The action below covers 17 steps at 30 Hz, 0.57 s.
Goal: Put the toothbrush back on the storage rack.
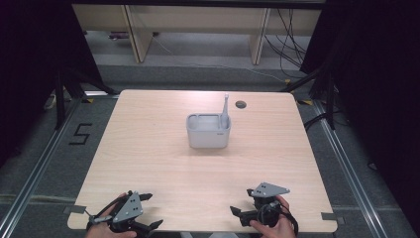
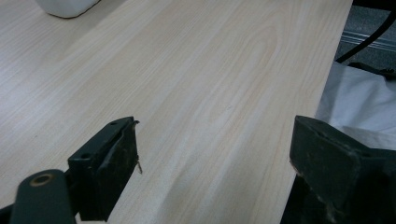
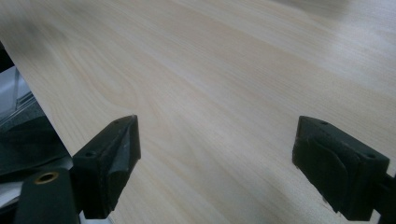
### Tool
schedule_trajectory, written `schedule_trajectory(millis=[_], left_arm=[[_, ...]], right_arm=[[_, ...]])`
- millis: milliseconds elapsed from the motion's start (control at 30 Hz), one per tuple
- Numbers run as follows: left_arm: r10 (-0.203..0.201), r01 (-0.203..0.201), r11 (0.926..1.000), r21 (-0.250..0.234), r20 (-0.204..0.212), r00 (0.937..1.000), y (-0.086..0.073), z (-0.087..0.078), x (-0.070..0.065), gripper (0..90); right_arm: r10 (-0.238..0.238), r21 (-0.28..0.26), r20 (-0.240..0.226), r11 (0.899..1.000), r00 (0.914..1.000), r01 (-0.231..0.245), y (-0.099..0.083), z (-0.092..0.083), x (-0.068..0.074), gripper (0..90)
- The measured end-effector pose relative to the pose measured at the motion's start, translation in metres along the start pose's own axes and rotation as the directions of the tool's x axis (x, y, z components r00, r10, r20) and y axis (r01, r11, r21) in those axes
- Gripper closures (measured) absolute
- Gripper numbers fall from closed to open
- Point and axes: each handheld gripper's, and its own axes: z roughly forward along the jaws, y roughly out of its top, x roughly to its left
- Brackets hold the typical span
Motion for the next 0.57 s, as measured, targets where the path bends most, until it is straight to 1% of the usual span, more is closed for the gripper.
schedule_trajectory(millis=[33, 67, 100, 133, 167, 200, 233, 267, 300, 333, 367, 400, 433, 467, 500, 533, 567], left_arm=[[-0.001, 0.001, 1.0, 0.0, 0.0, 1.0, 0.0, 0.0, 0.0, 14.7], [-0.001, 0.001, 1.0, 0.001, 0.0, 1.0, 0.0, 0.0, 0.0, 14.7], [-0.001, 0.001, 1.0, 0.001, 0.0, 1.0, 0.0, 0.0, 0.0, 14.7], [0.013, -0.013, 0.9999, 0.007, 0.002, 0.9999, 0.0, -0.0005, 0.0009, 14.7], [0.013, -0.013, 0.9999, 0.007, 0.002, 0.9999, 0.0, -0.0005, 0.0009, 14.7], [-0.001, 0.001, 1.0, -0.001, 0.0, 1.0, 0.0001, 0.0, -0.0001, 14.7], [-0.001, 0.001, 1.0, -0.001, 0.0, 1.0, 0.0001, 0.0, -0.0001, 14.7], [0.0, 0.0, 1.0, 0.0, 0.0, 1.0, 0.0, 0.0, 0.0, 14.7], [0.0, 0.0, 1.0, 0.0, 0.001, 1.0, 0.0, 0.0001, 0.0, 14.7], [0.013, -0.013, 0.9999, 0.007, 0.002, 0.9999, 0.0, -0.0004, 0.0009, 14.7], [0.012, -0.012, 0.9999, 0.007, 0.002, 0.9999, 0.0001, -0.0005, 0.0009, 14.7], [0.013, -0.013, 0.9999, 0.007, 0.002, 0.9999, 0.0001, -0.0005, 0.0009, 14.7], [0.003, -0.003, 1.0, -0.002, 0.002, 1.0, 0.0, 0.0001, 0.0002, 14.7], [0.0, 0.0, 1.0, 0.001, 0.0, 1.0, 0.0001, -0.0001, 0.0, 14.7], [0.0, 0.0, 1.0, 0.0, 0.0, 1.0, 0.0001, 0.0, 0.0, 14.7], [0.0, 0.0, 1.0, -0.003, 0.002, 1.0, -0.0001, 0.0003, 0.0, 14.7], [0.0, 0.0, 1.0, -0.003, 0.002, 1.0, -0.0001, 0.0003, 0.0, 14.7]], right_arm=[[0.021, -0.001, -0.005, 1.0, 0.9998, -0.021, -0.0002, 0.0004, 0.0016, 16.0], [0.007, -0.003, -0.01, 1.0, 0.9999, -0.007, -0.0001, 0.001, 0.0002, 16.0], [0.007, -0.003, -0.01, 1.0, 0.9999, -0.007, -0.0001, 0.001, 0.0002, 16.0], [0.009, -0.002, -0.016, 1.0, 0.9998, -0.009, -0.0001, 0.0014, 0.0003, 16.0], [0.009, -0.001, -0.016, 1.0, 0.9998, -0.009, -0.0001, 0.0014, 0.0003, 16.0], [0.009, -0.001, -0.016, 1.0, 0.9998, -0.009, -0.0002, 0.0015, 0.0002, 16.0], [0.009, -0.001, -0.016, 1.0, 0.9998, -0.009, -0.0002, 0.0015, 0.0002, 16.0], [0.032, 0.006, -0.01, 0.999, 0.9994, -0.032, -0.0004, 0.0009, 0.0023, 16.0], [0.027, 0.005, -0.009, 1.0, 0.9996, -0.027, -0.0004, 0.0009, 0.002, 16.0], [0.028, 0.006, -0.01, 1.0, 0.9996, -0.028, -0.0004, 0.001, 0.0022, 16.0], [0.027, 0.007, -0.01, 1.0, 0.9996, -0.027, -0.0004, 0.001, 0.002, 16.0], [0.036, 0.007, -0.011, 0.999, 0.9993, -0.036, -0.0005, 0.0012, 0.0027, 16.0], [0.037, 0.007, -0.013, 0.999, 0.9992, -0.037, -0.0005, 0.0012, 0.0027, 16.0], [0.027, 0.005, -0.011, 1.0, 0.9996, -0.027, -0.0004, 0.0012, 0.0018, 16.0], [0.028, 0.003, -0.013, 1.0, 0.9995, -0.028, -0.0003, 0.0009, 0.0018, 16.0], [0.003, 0.0, -0.014, 1.0, 0.9999, -0.003, -0.0001, 0.0016, -0.0004, 16.0], [-0.005, 0.01, -0.026, 1.0, 0.9996, 0.005, 0.0002, 0.0014, -0.0015, 15.9]])
